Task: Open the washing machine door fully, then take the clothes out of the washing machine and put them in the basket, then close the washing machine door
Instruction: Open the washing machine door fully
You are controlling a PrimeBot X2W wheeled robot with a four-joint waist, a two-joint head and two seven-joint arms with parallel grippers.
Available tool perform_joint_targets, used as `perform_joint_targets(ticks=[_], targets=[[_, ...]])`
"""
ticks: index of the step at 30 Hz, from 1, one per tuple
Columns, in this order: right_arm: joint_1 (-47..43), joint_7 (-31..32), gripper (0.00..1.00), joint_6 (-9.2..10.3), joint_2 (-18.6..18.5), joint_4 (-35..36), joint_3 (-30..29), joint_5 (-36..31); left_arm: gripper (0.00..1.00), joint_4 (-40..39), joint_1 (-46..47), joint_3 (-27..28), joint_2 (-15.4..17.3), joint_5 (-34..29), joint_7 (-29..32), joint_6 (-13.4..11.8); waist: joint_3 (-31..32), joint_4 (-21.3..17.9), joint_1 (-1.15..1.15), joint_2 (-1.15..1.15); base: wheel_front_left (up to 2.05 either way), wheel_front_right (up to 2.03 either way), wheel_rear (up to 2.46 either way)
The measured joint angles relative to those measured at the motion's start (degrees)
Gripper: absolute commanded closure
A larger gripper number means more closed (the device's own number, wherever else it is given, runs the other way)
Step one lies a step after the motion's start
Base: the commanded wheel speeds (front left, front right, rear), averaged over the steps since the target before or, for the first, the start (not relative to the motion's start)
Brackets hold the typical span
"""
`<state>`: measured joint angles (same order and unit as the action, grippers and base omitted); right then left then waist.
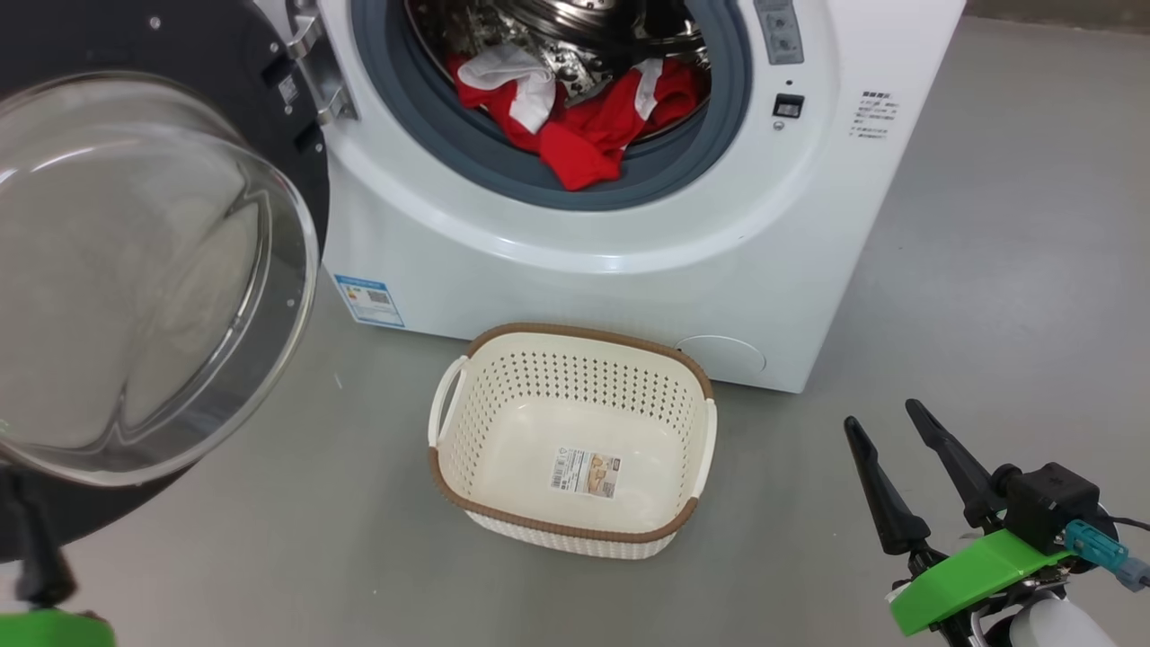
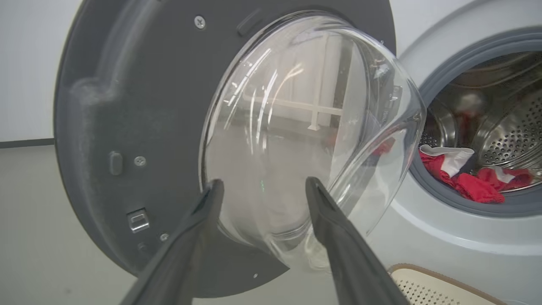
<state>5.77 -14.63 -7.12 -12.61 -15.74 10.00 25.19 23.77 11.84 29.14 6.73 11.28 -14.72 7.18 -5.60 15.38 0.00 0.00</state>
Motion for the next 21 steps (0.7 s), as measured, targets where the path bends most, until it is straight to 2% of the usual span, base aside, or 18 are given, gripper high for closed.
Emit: perform_joint_targets(ticks=[6,21], targets=[[-1.3,0.0,0.00,0.00,0.4,0.1,-0.4,0.0,0.00,-6.8,-5.4,-4.6,-2.6,0.8,0.0,0.0,0.8,-1.4,0.00,0.00,0.00,0.00,0.00],[-1.3,0.0,0.00,0.00,0.7,0.8,-2.4,0.0,0.00,-13.8,-8.9,-14.5,-3.9,2.6,0.0,0.3,0.6,-7.6,0.00,0.00,0.00,0.00,0.00]])
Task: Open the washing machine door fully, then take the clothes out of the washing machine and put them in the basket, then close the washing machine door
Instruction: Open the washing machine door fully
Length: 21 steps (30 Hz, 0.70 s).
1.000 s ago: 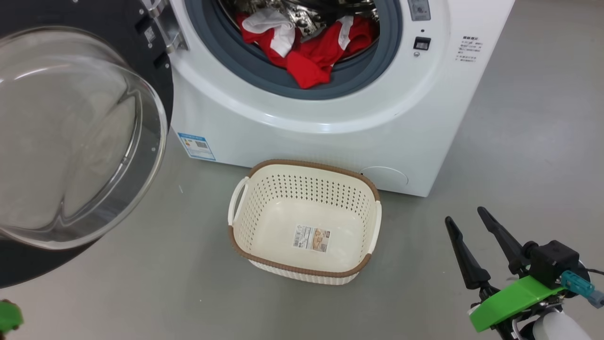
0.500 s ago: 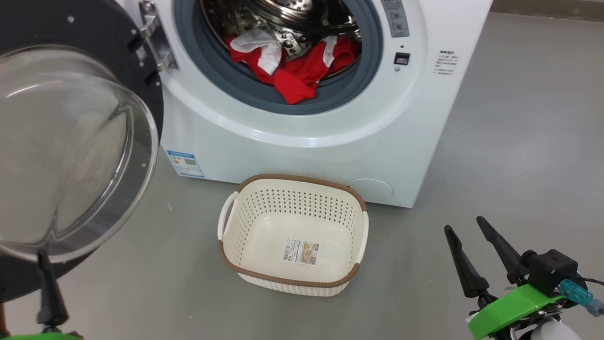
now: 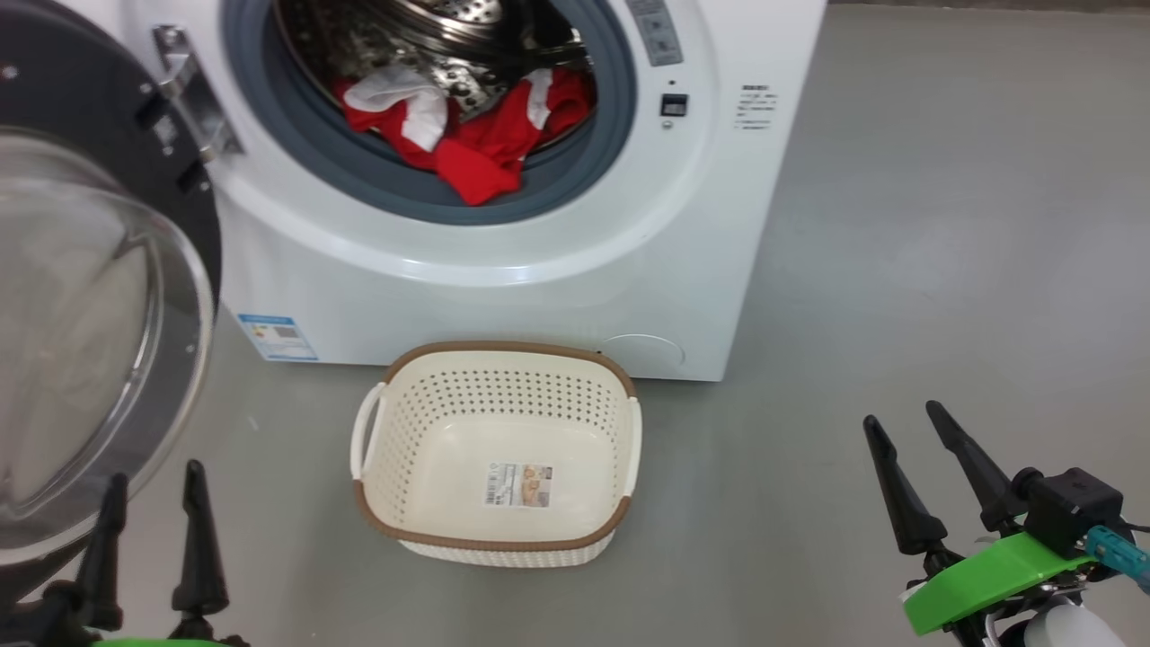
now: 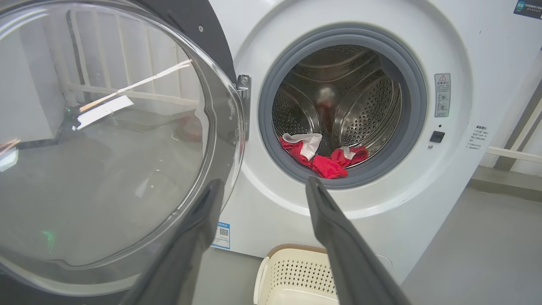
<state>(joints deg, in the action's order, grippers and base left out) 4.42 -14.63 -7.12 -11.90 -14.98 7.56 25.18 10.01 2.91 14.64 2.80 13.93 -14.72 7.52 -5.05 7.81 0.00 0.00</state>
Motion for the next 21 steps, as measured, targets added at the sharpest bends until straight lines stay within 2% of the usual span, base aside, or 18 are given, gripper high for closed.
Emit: perform_joint_targets(ticks=[13,21], targets=[[-0.7,0.0,0.00,0.00,1.0,0.6,-3.5,-0.1,0.00,-1.7,-2.0,-7.7,0.1,4.3,0.0,0.0,-0.4,-7.2,0.00,0.00,0.00,0.00,0.00],[-0.7,0.0,0.00,0.00,1.2,0.9,-4.5,-0.1,0.00,-2.1,-3.3,-9.5,0.3,5.3,0.0,0.0,-0.1,-10.5,0.00,0.00,0.00,0.00,0.00]])
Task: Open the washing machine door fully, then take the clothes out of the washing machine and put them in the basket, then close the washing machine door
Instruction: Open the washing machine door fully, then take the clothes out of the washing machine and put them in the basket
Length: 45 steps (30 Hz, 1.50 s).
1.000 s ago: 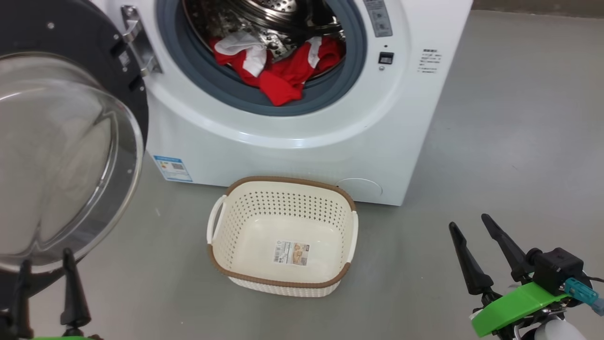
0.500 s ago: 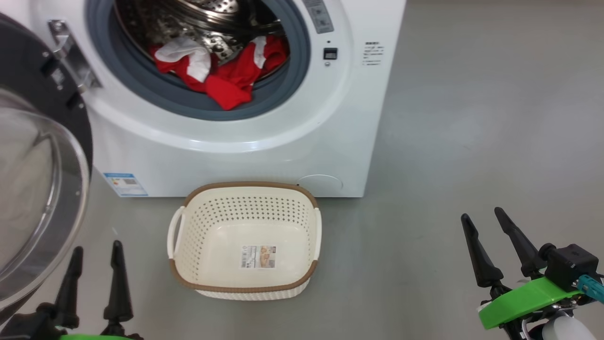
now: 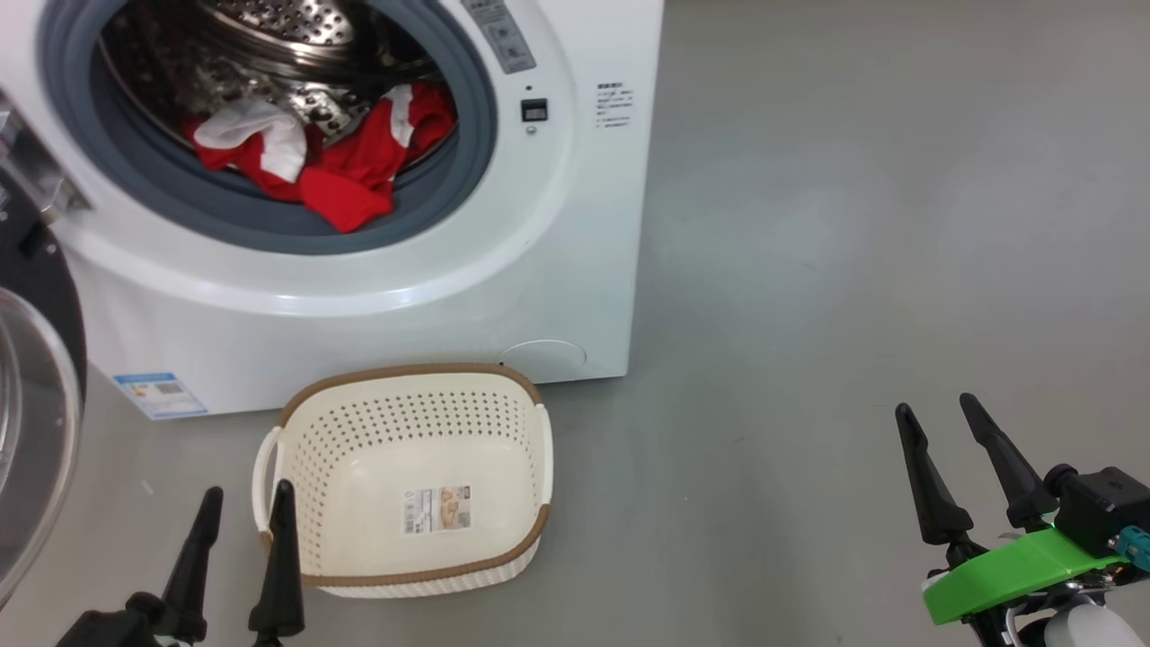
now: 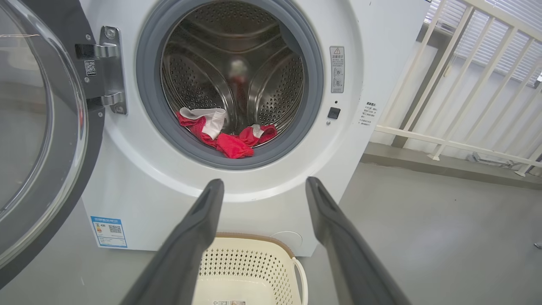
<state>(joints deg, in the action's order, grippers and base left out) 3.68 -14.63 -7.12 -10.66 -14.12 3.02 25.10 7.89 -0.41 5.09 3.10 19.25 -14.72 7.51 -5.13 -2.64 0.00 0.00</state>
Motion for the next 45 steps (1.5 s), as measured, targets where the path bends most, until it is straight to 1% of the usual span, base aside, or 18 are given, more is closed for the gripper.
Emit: perform_joint_targets(ticks=[7,14,45], targets=[[-0.4,0.0,0.00,0.00,0.1,0.0,-0.4,0.0,0.00,-0.1,-1.4,-0.8,0.1,0.1,0.0,0.0,0.6,-2.2,0.00,0.00,0.00,0.00,0.00],[-1.3,0.0,0.00,0.00,0.2,0.1,-0.5,0.0,0.00,-0.2,-1.6,-1.0,0.1,0.1,0.0,0.0,1.1,-3.1,0.00,0.00,0.00,0.00,0.00],[-1.3,0.0,0.00,0.00,0.4,0.4,-0.6,-0.1,0.00,-1.6,-2.0,-0.4,0.1,-0.1,0.0,0.0,1.0,-2.4,0.00,0.00,0.00,-0.01,0.01]])
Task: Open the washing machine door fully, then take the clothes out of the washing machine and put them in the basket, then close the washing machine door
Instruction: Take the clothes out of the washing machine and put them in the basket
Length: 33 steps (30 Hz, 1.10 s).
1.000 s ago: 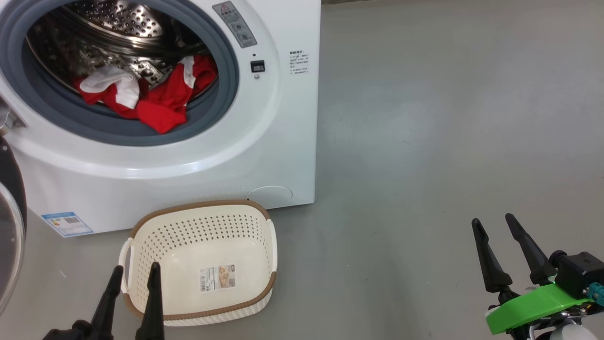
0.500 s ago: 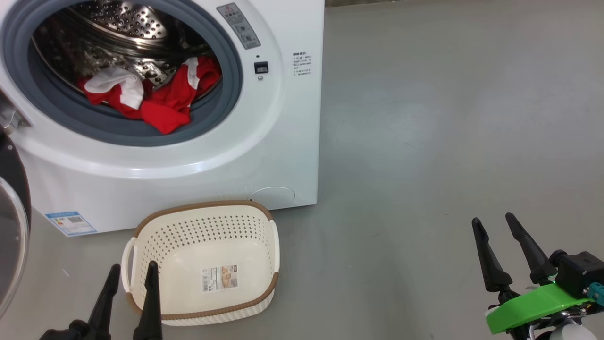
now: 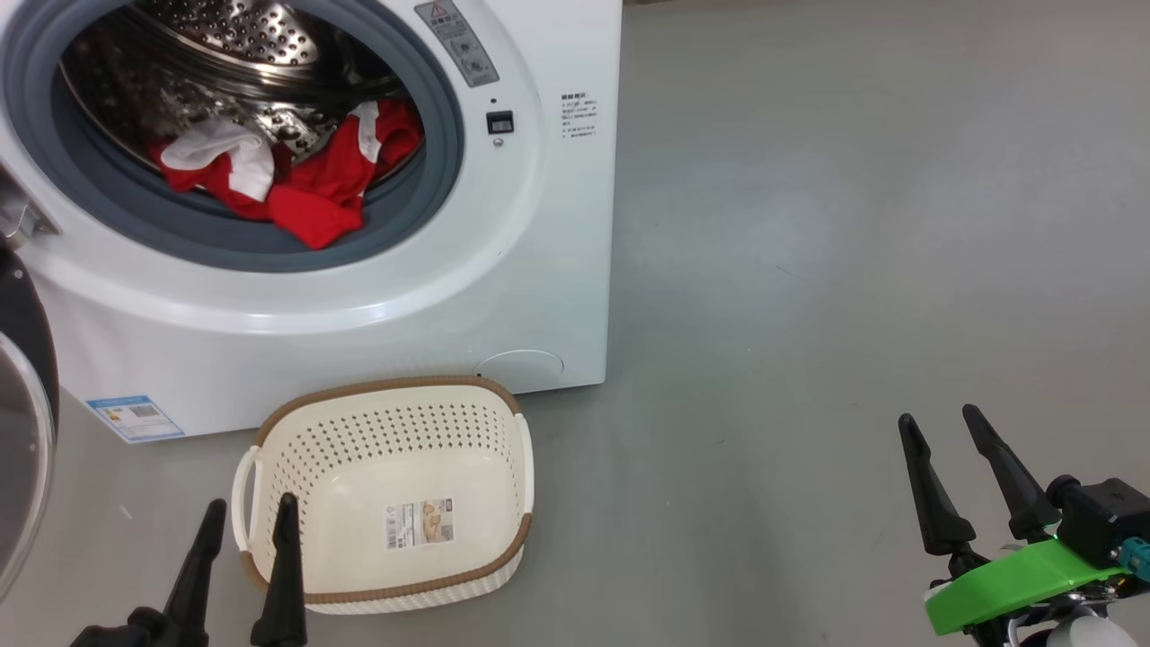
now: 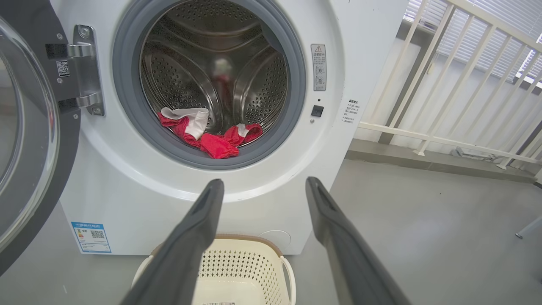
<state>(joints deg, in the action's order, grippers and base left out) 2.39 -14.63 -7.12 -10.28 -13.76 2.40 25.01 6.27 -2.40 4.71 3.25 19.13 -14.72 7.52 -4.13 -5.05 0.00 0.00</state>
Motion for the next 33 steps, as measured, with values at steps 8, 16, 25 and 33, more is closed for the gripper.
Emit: perform_joint_targets(ticks=[8,16,25,33], targets=[[0.0,0.0,0.00,0.00,0.0,0.1,0.0,0.0,0.00,0.0,0.0,-0.1,0.5,0.0,0.0,0.0,-0.5,0.0,0.00,0.00,0.57,-1.09,0.52],[0.0,0.0,0.00,0.00,0.1,0.3,0.0,0.0,0.00,0.0,0.4,0.0,0.8,0.0,0.0,0.0,-1.1,0.0,0.00,0.00,1.17,-1.68,0.51],[0.2,0.0,0.00,0.00,0.1,0.3,0.0,0.0,0.00,-0.2,1.5,-0.3,1.0,0.1,0.0,0.0,-1.7,0.1,0.00,0.00,0.59,-0.60,0.02],[0.2,0.0,0.00,0.00,0.2,0.3,0.0,0.0,0.00,0.7,1.5,-0.9,1.1,1.2,0.0,0.0,-1.9,0.1,0.00,0.00,0.00,0.00,0.00]])
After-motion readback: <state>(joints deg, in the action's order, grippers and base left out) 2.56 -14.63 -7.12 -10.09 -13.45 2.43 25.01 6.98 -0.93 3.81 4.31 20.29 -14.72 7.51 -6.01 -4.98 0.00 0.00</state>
